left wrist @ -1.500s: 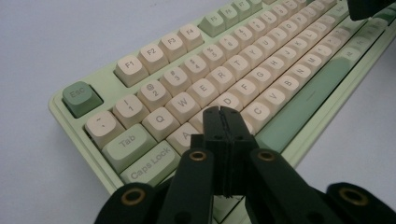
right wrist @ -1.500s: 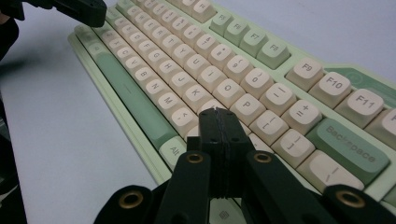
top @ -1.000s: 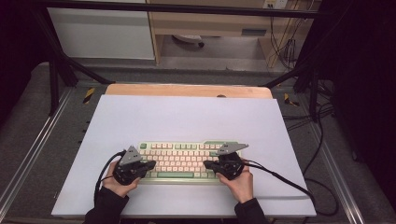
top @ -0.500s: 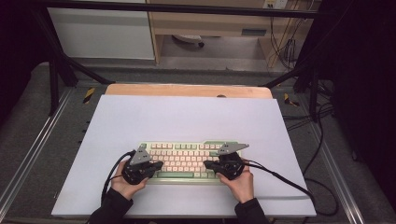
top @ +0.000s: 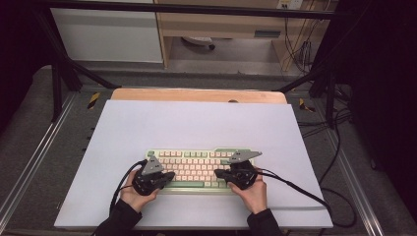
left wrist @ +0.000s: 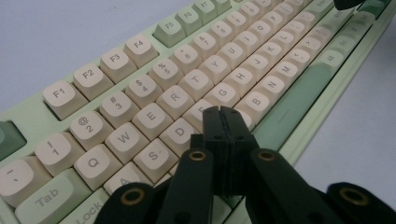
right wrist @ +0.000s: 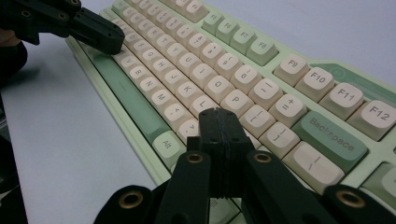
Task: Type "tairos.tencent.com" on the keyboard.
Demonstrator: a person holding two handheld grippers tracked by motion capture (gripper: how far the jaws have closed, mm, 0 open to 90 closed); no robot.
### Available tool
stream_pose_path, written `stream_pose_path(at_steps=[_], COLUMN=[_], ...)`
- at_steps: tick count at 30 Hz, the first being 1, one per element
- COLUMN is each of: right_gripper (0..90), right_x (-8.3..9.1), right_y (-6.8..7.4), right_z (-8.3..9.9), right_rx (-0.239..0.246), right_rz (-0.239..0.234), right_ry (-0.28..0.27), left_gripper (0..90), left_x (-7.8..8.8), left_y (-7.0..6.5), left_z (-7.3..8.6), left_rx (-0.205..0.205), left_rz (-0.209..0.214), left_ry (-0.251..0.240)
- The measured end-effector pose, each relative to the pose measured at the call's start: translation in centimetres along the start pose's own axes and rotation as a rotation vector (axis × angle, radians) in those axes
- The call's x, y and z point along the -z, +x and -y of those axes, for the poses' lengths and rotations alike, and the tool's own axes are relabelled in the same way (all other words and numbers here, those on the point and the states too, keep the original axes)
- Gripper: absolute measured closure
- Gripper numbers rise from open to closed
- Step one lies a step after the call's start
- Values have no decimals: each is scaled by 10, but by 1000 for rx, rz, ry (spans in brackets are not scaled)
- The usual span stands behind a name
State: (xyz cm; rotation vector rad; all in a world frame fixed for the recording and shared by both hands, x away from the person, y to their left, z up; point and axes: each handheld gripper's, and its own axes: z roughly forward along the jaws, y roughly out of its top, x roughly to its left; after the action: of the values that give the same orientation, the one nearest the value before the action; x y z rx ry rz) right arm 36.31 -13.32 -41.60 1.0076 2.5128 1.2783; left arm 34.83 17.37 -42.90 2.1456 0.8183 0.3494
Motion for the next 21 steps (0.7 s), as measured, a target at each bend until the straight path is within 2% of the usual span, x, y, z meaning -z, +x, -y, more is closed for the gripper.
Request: stream_pose_path(at_steps=[12, 21], right_gripper=[900, 900], right_x=[0, 1], right_y=[0, 0], right_z=[0, -1], right_rx=[2, 1], right_rz=[8, 6], right_ry=[1, -6], left_gripper=[896, 895], left_x=[-2, 11], left_y=[0, 3], left_z=[1, 2], left_rx=[-6, -5], left_rz=[3, 1], left_ry=[6, -23])
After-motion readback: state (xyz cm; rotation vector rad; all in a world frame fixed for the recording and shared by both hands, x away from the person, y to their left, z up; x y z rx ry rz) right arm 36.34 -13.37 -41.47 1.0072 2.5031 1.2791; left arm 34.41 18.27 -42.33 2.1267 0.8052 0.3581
